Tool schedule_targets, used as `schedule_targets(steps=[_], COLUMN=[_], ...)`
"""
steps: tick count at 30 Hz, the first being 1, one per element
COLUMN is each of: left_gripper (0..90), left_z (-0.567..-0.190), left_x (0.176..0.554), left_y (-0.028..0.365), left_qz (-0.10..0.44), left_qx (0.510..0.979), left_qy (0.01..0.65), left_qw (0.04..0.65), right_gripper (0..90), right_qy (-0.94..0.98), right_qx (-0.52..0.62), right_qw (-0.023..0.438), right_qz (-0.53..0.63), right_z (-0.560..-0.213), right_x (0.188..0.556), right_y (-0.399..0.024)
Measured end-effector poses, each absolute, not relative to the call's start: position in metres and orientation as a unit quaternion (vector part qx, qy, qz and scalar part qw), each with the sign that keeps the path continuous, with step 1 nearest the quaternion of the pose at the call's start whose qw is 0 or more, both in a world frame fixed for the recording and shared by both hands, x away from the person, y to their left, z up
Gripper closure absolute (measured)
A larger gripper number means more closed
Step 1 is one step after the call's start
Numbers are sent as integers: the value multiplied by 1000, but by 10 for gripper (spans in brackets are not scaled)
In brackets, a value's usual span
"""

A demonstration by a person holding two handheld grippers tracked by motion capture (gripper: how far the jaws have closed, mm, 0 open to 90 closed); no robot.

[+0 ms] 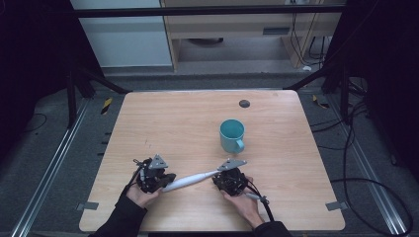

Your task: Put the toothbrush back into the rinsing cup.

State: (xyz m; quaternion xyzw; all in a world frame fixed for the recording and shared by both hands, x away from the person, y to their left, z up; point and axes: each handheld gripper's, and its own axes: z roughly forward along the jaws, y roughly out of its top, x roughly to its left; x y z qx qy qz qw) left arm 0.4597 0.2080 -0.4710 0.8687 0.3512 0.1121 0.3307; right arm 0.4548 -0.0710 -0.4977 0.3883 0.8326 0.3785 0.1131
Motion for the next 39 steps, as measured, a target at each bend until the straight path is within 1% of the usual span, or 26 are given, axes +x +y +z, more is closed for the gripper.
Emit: schedule_targets(steps=[14, 22, 23, 24, 25, 31, 32, 37, 38, 39], left_gripper=[898, 899, 899, 899, 899, 899, 899, 898, 896, 892], left_z=[-470, -470, -470, -470, -469, -469, -469, -460, -460, -456], left_x=[453, 450, 449, 449, 449, 447, 447, 448, 448, 449], left_y=[206, 205, 204, 204, 204, 207, 207, 208, 208, 207], left_qz=[107, 107, 107, 107, 108, 111, 111, 121, 121, 121], left_qx=[870, 871, 870, 870, 870, 867, 867, 859, 859, 857], left_qy=[347, 343, 344, 344, 344, 348, 348, 347, 347, 345], left_qw=[333, 334, 337, 337, 337, 340, 340, 356, 356, 362], right_gripper=[844, 841, 822, 822, 794, 703, 703, 606, 606, 578], right_qy=[830, 827, 826, 826, 823, 815, 815, 802, 802, 799], right_qx=[387, 390, 392, 392, 396, 403, 403, 413, 413, 417], right_qw=[119, 118, 121, 121, 124, 141, 141, 163, 163, 170], right_qz=[383, 386, 387, 387, 389, 392, 392, 399, 399, 399], right_z=[-495, -493, -491, -491, -489, -478, -478, -466, -466, -464], right_x=[465, 467, 466, 466, 466, 459, 459, 447, 447, 444], right_y=[-67, -69, -71, -71, -75, -101, -101, -133, -133, -144])
